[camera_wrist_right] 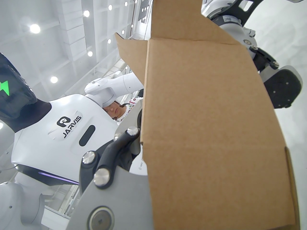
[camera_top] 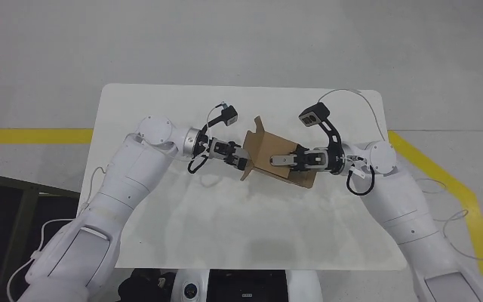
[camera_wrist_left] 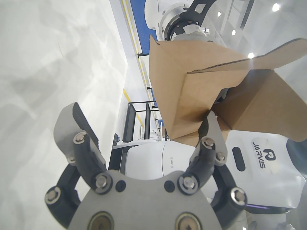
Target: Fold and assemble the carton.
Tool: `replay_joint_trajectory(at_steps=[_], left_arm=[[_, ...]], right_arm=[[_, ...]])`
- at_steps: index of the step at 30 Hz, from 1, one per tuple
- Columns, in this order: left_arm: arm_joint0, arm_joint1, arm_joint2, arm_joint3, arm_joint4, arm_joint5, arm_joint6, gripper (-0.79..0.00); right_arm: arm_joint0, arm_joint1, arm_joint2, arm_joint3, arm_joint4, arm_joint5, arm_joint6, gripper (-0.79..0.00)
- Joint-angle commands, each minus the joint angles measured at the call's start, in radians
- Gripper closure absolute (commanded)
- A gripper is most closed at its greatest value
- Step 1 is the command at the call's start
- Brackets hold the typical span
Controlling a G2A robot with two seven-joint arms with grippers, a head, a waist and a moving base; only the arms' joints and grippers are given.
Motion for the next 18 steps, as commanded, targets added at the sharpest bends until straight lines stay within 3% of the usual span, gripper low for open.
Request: replay_joint_trajectory(at_steps=[1,18], left_arm=[[-0.002,-0.001,0.000,0.002,0.000,-0.001,-0.001,-0.785],[0.027,0.027,-0.057,-0.003,0.050,-0.002,-0.005,-0.785]], right_arm=[[0.000,0.000,0.001,0.000,0.000,0.001,0.000,0.000],[-0.004,0.010,0.071,0.080,-0.015,-0.051,-0.051,0.000]])
